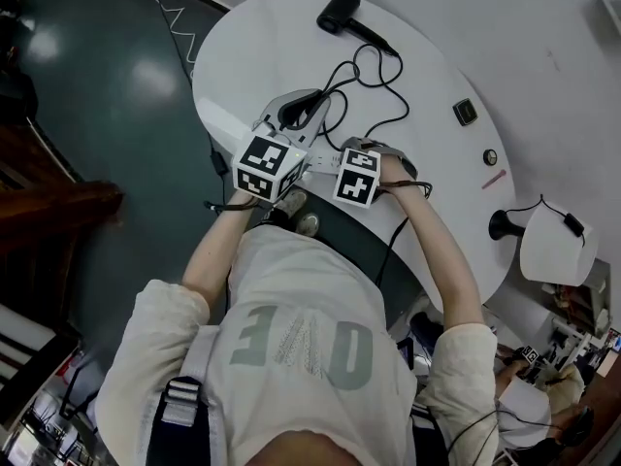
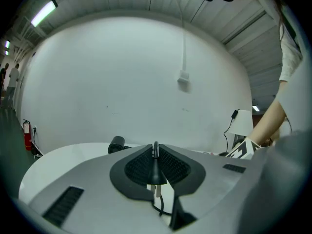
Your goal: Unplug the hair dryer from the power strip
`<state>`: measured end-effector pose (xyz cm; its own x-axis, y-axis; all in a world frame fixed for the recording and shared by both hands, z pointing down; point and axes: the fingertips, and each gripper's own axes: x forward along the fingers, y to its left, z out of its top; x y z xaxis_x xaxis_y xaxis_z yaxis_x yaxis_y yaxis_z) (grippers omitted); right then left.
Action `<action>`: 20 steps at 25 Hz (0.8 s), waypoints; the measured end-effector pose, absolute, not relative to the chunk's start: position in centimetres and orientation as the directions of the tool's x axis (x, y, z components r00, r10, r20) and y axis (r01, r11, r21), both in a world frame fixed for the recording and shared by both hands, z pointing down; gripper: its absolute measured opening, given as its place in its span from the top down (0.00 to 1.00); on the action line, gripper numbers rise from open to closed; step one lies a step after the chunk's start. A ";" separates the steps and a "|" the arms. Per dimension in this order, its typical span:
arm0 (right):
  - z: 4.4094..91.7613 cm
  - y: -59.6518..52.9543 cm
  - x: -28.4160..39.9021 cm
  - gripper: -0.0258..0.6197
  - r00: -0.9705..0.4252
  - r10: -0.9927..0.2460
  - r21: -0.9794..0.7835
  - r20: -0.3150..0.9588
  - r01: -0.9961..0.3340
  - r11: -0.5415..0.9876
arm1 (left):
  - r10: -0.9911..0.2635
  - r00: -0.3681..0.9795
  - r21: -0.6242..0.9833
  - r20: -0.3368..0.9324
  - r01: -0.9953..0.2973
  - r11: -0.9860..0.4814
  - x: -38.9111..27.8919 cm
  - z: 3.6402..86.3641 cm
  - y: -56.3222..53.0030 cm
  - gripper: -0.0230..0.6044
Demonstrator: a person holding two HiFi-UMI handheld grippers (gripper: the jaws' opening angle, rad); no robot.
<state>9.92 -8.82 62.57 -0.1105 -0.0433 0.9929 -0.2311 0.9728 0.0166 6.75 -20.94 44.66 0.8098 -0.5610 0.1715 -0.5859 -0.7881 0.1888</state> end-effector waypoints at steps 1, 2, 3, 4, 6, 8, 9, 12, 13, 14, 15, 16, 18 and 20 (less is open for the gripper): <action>62.6 -8.8 10.0 0.57 -0.111 -0.045 0.018 0.993 -0.232 0.973 | -0.556 0.810 0.182 0.184 -0.584 -0.791 7.0 45.2 -21.0 0.89; 62.6 -8.9 10.0 0.57 -0.111 -0.046 0.019 0.993 -0.233 0.972 | -0.552 0.810 0.179 0.198 -0.584 -0.792 7.2 45.9 -21.1 0.89; 62.6 -8.9 10.0 0.57 -0.111 -0.046 0.019 0.993 -0.234 0.972 | -0.549 0.808 0.180 0.215 -0.585 -0.791 7.4 46.6 -21.2 0.89; 62.6 -8.9 9.9 0.57 -0.113 -0.047 0.019 0.992 -0.236 0.971 | -0.545 0.804 0.187 0.236 -0.588 -0.787 7.6 47.4 -21.3 0.89; 62.6 -8.8 9.8 0.57 -0.124 -0.049 0.017 0.991 -0.243 0.970 | -0.536 0.799 0.204 0.271 -0.592 -0.780 7.8 49.0 -21.4 0.89; 62.5 -8.8 9.8 0.57 -0.132 -0.053 0.019 0.990 -0.247 0.969 | -0.523 0.798 0.194 0.298 -0.588 -0.785 8.1 50.2 -21.3 0.89; 62.5 -8.9 9.8 0.57 -0.132 -0.054 0.020 0.990 -0.247 0.969 | -0.516 0.798 0.183 0.312 -0.583 -0.792 8.3 50.7 -21.2 0.89; 62.5 -8.9 9.8 0.57 -0.125 -0.052 0.020 0.991 -0.245 0.969 | -0.499 0.796 0.161 0.341 -0.573 -0.804 8.8 52.1 -20.9 0.89; 62.5 -8.9 9.8 0.57 -0.125 -0.051 0.019 0.991 -0.245 0.969 | -0.496 0.793 0.156 0.354 -0.573 -0.805 8.8 52.7 -20.8 0.89; 62.5 -8.9 9.7 0.57 -0.126 -0.052 0.019 0.991 -0.245 0.969 | -0.492 0.789 0.151 0.368 -0.573 -0.806 8.9 53.4 -20.7 0.89; 62.5 -8.9 9.7 0.57 -0.129 -0.052 0.019 0.990 -0.245 0.969 | -0.487 0.786 0.147 0.382 -0.572 -0.807 8.9 54.0 -20.5 0.89; 62.5 -8.9 9.6 0.57 -0.130 -0.052 0.019 0.990 -0.247 0.969 | -0.480 0.785 0.146 0.392 -0.568 -0.810 8.9 54.4 -20.3 0.89; 62.5 -8.8 9.7 0.57 -0.130 -0.050 0.016 0.990 -0.250 0.968 | -0.467 0.789 0.154 0.400 -0.560 -0.814 9.1 54.9 -19.9 0.89; 62.5 -8.8 9.6 0.57 -0.130 -0.050 0.016 0.990 -0.252 0.968 | -0.461 0.795 0.165 0.395 -0.555 -0.815 9.2 55.0 -19.6 0.89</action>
<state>9.62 -8.76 62.51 -0.1299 -0.0497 0.9903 -0.2518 0.9677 0.0155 9.17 -19.58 55.05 0.7947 -0.4609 0.3951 -0.5551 -0.8152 0.1654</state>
